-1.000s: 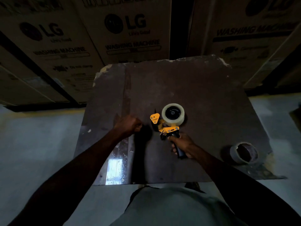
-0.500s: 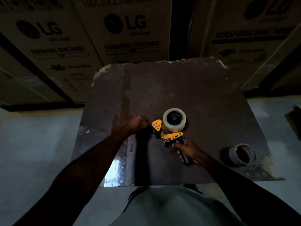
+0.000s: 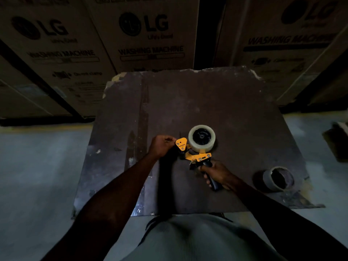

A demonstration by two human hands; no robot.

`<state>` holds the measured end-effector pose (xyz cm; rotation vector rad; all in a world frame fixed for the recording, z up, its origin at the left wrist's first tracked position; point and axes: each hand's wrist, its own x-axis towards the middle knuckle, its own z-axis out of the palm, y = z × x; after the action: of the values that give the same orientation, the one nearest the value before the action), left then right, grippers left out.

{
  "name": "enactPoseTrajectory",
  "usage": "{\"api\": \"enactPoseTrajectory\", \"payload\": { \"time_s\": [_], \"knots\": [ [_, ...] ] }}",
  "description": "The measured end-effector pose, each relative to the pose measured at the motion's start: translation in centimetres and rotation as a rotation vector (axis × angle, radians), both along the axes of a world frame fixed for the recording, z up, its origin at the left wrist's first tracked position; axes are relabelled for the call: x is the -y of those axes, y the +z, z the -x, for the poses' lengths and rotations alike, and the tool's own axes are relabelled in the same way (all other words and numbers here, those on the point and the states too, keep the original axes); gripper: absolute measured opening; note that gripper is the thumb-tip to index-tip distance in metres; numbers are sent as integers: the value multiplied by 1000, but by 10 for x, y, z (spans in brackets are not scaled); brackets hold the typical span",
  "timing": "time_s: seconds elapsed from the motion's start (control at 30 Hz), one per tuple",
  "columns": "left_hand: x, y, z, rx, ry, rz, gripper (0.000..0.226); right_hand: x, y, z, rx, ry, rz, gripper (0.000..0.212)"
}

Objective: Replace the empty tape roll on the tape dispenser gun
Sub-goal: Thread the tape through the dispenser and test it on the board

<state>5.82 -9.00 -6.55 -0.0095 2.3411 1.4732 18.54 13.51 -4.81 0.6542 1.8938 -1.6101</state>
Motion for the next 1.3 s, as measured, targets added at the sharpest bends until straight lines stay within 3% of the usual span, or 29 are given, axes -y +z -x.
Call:
{"api": "enactPoseTrajectory", "payload": {
  "time_s": [0.2,0.3,0.43,0.5,0.57,0.7,0.8,0.9,1.17,1.3],
  "knots": [
    [-8,-1,-16,28,197,-34,20,2,3,1,10,-16,7,7],
    [-14,4,-27,36,235,-37,41,4,3,0,20,-19,0,10],
    [-21,9,-38,55,218,-169,22,0,7,1,6,67,-46,17],
    [-20,9,-38,73,224,-215,24,-9,19,7,-96,304,-266,20],
    [-19,8,-37,97,238,-242,24,-17,35,11,-190,501,-577,39],
    [-17,9,-36,151,248,-327,16,-19,57,24,-443,404,-904,40],
    [-16,9,-35,184,262,-316,21,-4,55,33,-631,667,-913,45],
    [-19,9,-35,215,291,-314,24,15,45,36,-695,870,-959,43],
    [-23,14,-34,254,333,-312,17,20,35,55,-684,846,-847,26],
    [-24,10,-34,261,343,-331,28,28,26,59,-680,753,-858,29]
  ]
}}
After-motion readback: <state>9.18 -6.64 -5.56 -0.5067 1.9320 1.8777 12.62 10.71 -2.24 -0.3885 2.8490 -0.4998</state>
